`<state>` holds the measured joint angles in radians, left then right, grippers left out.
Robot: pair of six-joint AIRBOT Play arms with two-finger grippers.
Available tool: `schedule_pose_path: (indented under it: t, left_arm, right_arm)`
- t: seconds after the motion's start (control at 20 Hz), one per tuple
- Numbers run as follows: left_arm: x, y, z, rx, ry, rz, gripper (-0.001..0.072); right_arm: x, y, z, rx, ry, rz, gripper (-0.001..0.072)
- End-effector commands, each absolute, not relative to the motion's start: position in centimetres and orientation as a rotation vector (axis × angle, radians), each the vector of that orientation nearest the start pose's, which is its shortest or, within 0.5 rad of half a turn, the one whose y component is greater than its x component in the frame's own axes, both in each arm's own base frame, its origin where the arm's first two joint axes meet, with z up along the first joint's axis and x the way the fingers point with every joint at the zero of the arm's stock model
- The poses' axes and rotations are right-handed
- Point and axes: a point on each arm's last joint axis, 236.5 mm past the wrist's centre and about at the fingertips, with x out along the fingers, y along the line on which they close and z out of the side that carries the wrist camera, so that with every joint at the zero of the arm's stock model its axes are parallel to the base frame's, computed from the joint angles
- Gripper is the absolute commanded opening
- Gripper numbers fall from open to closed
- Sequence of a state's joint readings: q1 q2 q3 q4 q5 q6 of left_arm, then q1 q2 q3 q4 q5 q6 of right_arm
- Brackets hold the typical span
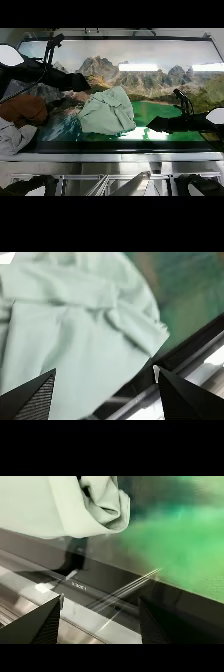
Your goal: Fold the shirts.
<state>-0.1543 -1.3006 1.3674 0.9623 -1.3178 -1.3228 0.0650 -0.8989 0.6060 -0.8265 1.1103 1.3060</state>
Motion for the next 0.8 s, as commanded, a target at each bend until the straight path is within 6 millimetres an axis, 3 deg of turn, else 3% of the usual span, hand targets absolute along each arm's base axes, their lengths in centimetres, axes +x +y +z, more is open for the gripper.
schedule_pose_path:
  t: [0.0, 0.2, 0.35, 0.4, 0.75]
  left_arm:
    - [34.1, -13.8, 6.8, -0.210, 1.370, -0.573, 0.0720]
    - [31.1, -10.4, -1.1, -0.315, 1.508, -0.473, 0.0720]
    - [31.4, -9.1, -5.8, -0.340, 1.463, -0.404, 0.0719]
    - [31.7, -9.3, -6.7, -0.349, 1.446, -0.408, 0.0718]
    - [34.7, -13.6, -11.4, -0.370, 1.498, -0.554, 0.0701]
  right_arm:
    - [25.4, 16.3, -1.5, 0.437, 1.275, 0.560, 0.0527]
    - [27.6, 19.3, -3.5, 0.473, 1.232, 0.657, 0.0526]
    - [29.6, 21.4, -4.5, 0.555, 1.202, 0.737, 0.0508]
    - [30.2, 21.8, -5.0, 0.578, 1.209, 0.744, 0.0443]
    - [33.1, 22.3, -8.7, 0.578, 1.265, 0.727, 0.0434]
